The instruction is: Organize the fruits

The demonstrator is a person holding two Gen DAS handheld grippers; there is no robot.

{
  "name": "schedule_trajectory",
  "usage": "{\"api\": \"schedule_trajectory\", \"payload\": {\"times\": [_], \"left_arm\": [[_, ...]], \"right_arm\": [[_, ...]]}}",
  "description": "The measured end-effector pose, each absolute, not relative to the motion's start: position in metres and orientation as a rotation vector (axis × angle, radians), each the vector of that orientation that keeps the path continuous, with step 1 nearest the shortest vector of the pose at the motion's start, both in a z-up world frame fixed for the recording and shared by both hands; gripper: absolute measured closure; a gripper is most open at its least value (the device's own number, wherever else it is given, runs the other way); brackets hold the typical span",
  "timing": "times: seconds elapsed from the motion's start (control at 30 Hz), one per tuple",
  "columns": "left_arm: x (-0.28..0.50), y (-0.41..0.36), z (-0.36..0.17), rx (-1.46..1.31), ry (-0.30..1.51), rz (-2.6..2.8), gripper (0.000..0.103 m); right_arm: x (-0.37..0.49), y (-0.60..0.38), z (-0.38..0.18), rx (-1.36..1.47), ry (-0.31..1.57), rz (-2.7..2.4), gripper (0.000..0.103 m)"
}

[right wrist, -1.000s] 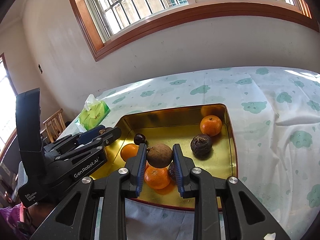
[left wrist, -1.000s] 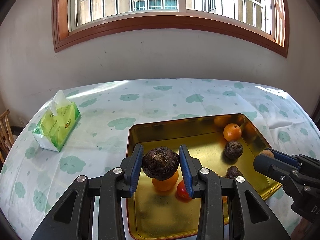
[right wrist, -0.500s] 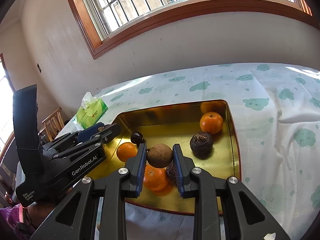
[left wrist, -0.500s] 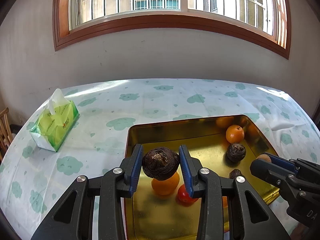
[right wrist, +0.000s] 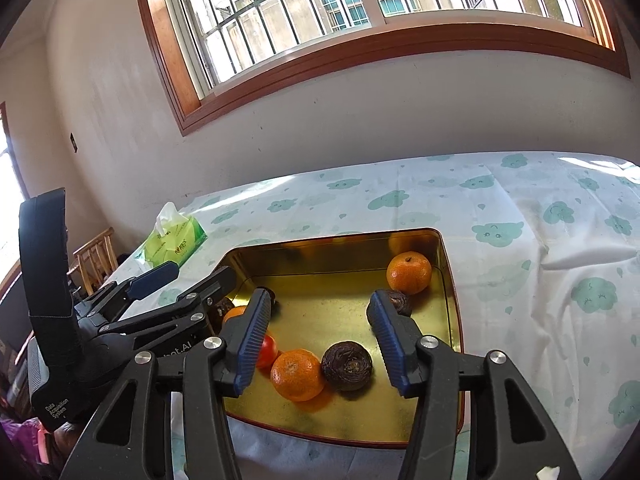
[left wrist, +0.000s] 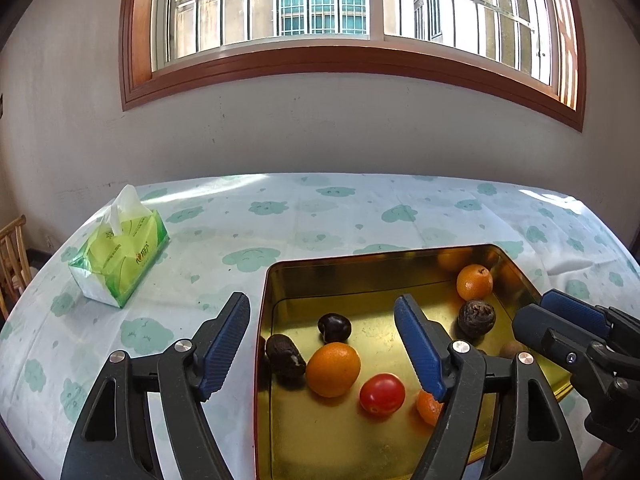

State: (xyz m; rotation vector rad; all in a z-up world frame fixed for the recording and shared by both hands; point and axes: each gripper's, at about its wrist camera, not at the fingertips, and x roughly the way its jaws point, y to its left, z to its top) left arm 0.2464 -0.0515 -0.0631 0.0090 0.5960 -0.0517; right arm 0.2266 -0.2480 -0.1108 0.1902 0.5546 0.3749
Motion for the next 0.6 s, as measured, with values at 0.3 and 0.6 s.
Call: {"api": "schedule_trajectory", "payload": {"times": [0.3,0.6], "left_arm": [[0.242,-0.049,-0.062,0.011,0.594,-0.027,0.024],[0.222,-0.049,-0.045,0.014,0.547,-0.047,0.011]], "right_arm": [[0.216,-0.249,-0.106,0.172,0.529,0.354,0.045],[0.199,-0.250,-0.098,0.158,0.510,0.349,0.043]]}}
